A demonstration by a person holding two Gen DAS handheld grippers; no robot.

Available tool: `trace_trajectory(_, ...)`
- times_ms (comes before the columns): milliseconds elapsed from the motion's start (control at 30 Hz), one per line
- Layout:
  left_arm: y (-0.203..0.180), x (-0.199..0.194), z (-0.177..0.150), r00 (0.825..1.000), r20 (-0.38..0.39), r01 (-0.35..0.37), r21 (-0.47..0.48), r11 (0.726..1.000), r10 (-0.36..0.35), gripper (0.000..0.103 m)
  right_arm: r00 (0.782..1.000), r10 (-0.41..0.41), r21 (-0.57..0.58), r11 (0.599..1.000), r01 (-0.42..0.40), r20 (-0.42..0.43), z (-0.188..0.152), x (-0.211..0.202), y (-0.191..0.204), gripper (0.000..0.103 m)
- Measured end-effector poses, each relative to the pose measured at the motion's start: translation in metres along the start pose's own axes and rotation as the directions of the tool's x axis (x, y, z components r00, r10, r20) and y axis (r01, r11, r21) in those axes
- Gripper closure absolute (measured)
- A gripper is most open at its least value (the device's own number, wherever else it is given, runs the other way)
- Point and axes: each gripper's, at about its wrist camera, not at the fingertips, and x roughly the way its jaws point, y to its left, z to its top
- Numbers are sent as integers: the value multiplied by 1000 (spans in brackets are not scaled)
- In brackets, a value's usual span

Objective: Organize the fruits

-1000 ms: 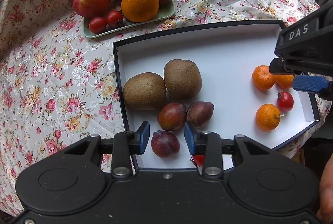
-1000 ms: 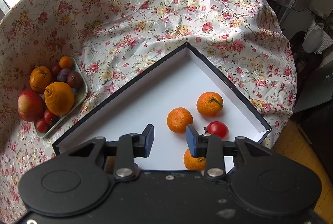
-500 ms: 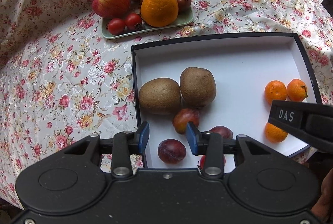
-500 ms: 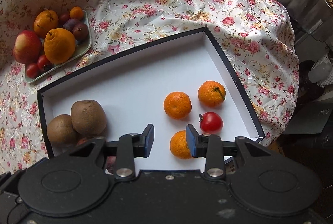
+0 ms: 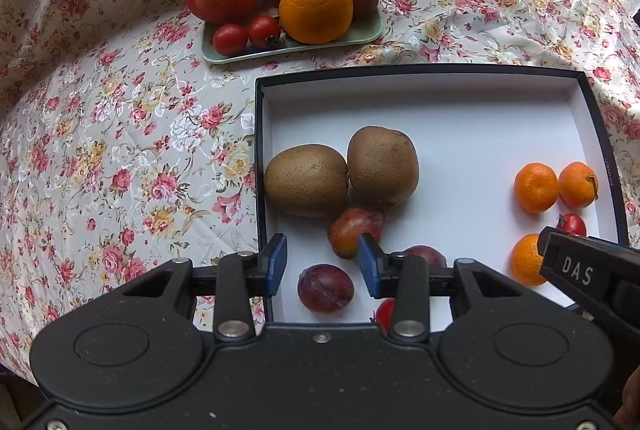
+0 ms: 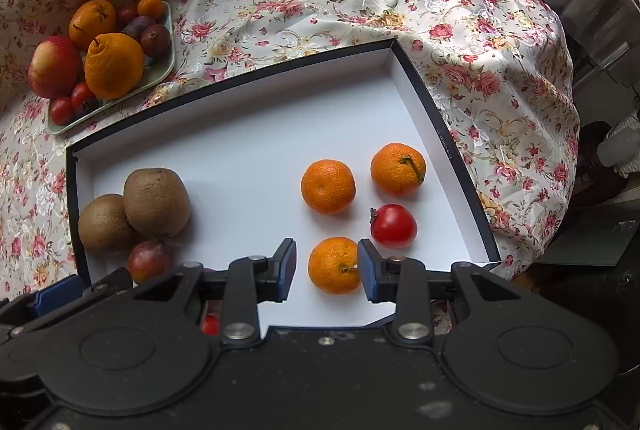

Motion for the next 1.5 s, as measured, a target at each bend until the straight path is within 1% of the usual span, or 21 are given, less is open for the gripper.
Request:
trace_trajectory(400, -7, 3, -1, 1000, -12, 4, 22, 1000, -4, 54, 1000, 2, 12, 1000, -2, 0, -2, 0, -5, 67)
trace_trajectory(700, -6, 4, 0, 999, -28, 23, 23, 999, -22, 54, 1000, 6, 20, 1000, -6, 0, -2, -1, -4, 67)
trace_trajectory(1500, -6, 5, -1, 999, -33, 24, 34, 999, -23, 54, 1000, 13, 27, 1000, -13, -5, -2, -1, -6, 67)
